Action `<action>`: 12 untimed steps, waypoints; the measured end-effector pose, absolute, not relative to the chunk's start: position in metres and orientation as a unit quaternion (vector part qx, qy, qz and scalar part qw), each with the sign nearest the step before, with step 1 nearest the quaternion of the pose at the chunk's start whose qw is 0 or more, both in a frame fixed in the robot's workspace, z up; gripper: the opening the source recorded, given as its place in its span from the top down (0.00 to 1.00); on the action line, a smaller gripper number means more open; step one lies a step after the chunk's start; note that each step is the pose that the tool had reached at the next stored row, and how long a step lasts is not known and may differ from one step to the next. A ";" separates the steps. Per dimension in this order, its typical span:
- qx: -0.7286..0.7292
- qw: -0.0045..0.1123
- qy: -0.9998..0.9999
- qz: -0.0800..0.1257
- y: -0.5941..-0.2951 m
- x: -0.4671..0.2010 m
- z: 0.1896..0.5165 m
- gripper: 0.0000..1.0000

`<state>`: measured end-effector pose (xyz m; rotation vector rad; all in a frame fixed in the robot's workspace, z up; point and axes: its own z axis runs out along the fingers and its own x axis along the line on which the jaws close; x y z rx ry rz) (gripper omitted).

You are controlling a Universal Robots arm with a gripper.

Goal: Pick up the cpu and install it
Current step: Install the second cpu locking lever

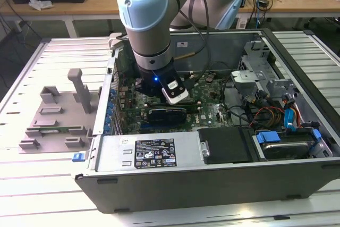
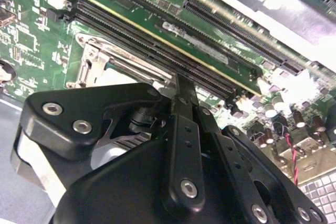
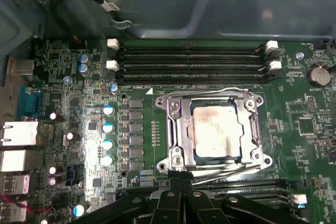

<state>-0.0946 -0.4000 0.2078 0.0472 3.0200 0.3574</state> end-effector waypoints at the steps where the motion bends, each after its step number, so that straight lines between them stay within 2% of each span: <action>1: 0.015 0.050 0.992 0.117 -0.401 -0.095 0.208 0.89; 3: 0.016 0.050 0.992 0.119 -0.402 -0.095 0.208 0.89; 10: 0.016 0.053 0.988 0.146 -0.405 -0.097 0.207 0.89; 12: 0.017 0.054 0.987 0.147 -0.406 -0.097 0.206 0.89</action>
